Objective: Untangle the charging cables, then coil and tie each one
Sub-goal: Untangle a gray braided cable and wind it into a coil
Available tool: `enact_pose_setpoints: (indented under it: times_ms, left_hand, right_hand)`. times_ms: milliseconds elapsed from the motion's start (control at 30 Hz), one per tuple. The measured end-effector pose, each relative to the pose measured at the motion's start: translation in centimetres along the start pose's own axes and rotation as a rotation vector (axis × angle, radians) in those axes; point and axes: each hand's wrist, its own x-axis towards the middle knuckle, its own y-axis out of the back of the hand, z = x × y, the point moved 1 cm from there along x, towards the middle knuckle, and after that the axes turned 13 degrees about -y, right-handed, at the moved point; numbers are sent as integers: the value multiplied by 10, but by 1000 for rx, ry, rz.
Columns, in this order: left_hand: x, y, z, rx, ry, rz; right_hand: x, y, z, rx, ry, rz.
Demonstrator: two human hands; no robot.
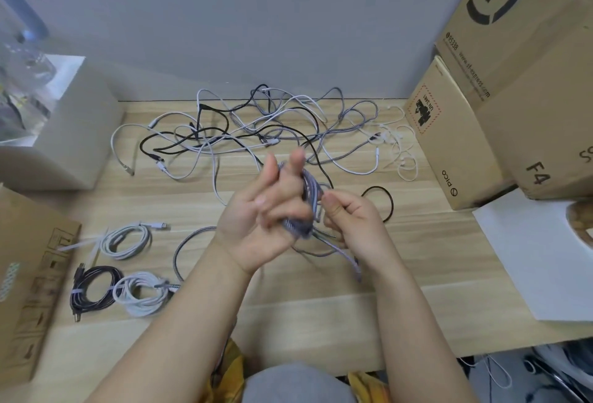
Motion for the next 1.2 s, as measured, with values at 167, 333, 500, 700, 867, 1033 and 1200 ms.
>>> enact_pose_setpoints:
  times_ms: [167, 333, 500, 700, 867, 1033, 1200]
  left_hand:
    - [15, 1, 19, 154, -382, 265]
    - [22, 4, 31, 394, -583, 338]
    - [23, 12, 16, 1326, -350, 316]
    - [15, 16, 8, 1958, 49, 124]
    - [13, 10, 8, 2013, 427, 92]
    - [21, 9, 10, 2280, 302, 165]
    - [22, 9, 13, 1880, -53, 372]
  right_hand:
    - [-7, 4, -1, -18, -177, -211]
    - [-20, 0, -6, -379, -205, -260]
    - [-20, -7, -6, -733, -151, -109]
    - [-25, 0, -15, -912, -99, 157]
    - [-23, 14, -18, -802, -1, 531]
    - [-19, 4, -11, -750, 85, 635]
    - [-12, -5, -13, 68, 132, 384]
